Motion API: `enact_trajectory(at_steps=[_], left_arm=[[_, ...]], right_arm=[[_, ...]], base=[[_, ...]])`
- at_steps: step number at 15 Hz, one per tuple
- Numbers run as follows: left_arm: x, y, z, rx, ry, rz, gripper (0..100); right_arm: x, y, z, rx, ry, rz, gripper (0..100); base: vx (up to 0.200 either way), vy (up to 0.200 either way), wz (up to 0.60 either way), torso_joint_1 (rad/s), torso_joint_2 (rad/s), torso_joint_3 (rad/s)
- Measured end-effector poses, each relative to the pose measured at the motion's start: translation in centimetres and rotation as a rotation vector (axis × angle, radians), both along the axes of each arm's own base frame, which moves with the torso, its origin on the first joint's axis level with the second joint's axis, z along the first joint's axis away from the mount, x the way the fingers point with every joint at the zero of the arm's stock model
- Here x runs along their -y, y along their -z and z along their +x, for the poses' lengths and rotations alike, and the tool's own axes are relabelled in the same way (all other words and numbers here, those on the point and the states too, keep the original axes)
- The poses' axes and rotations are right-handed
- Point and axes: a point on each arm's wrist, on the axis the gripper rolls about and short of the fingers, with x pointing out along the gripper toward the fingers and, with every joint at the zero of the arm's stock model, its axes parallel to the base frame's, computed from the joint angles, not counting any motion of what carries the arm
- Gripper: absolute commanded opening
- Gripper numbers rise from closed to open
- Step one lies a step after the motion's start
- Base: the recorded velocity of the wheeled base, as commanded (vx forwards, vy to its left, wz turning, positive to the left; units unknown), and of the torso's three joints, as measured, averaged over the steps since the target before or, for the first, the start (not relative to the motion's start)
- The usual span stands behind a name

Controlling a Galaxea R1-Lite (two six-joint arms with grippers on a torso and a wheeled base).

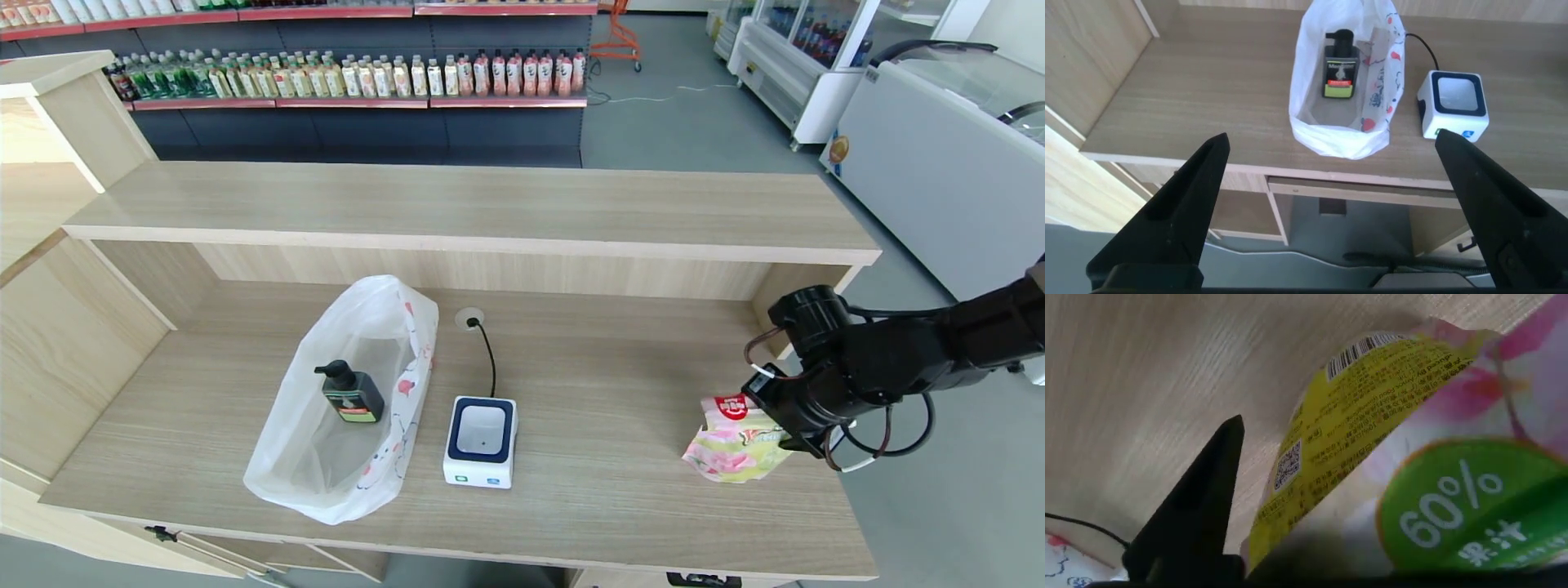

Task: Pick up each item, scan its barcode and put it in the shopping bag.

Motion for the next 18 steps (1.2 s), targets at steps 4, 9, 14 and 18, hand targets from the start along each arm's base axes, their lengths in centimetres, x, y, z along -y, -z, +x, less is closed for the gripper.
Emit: enact_trajectory(at_steps=[4, 9, 14, 18], left_arm=[[0.0, 0.0, 0.0, 0.000, 0.000, 0.000, 100], [0.0, 0.0, 0.0, 0.000, 0.000, 0.000, 100], [0.0, 0.0, 0.0, 0.000, 0.000, 0.000, 100], [0.0, 0.0, 0.0, 0.000, 0.000, 0.000, 100]], right_arm=[[-0.5, 1.3, 0.8, 0.001, -0.097, -0.094, 0], [-1.5, -1.0, 0.1, 0.128, -0.295, -0.240, 0], [-2.1, -6.6, -4.3, 0.610, -0.945, -0.231, 0], [-0.1, -8.9, -8.0, 1.117, -1.539, -0.167, 0]], base=[[0.000, 0.000, 0.00, 0.000, 0.00, 0.000], [0.000, 0.000, 0.00, 0.000, 0.00, 0.000], [0.000, 0.000, 0.00, 0.000, 0.00, 0.000], [0.000, 0.000, 0.00, 0.000, 0.00, 0.000]])
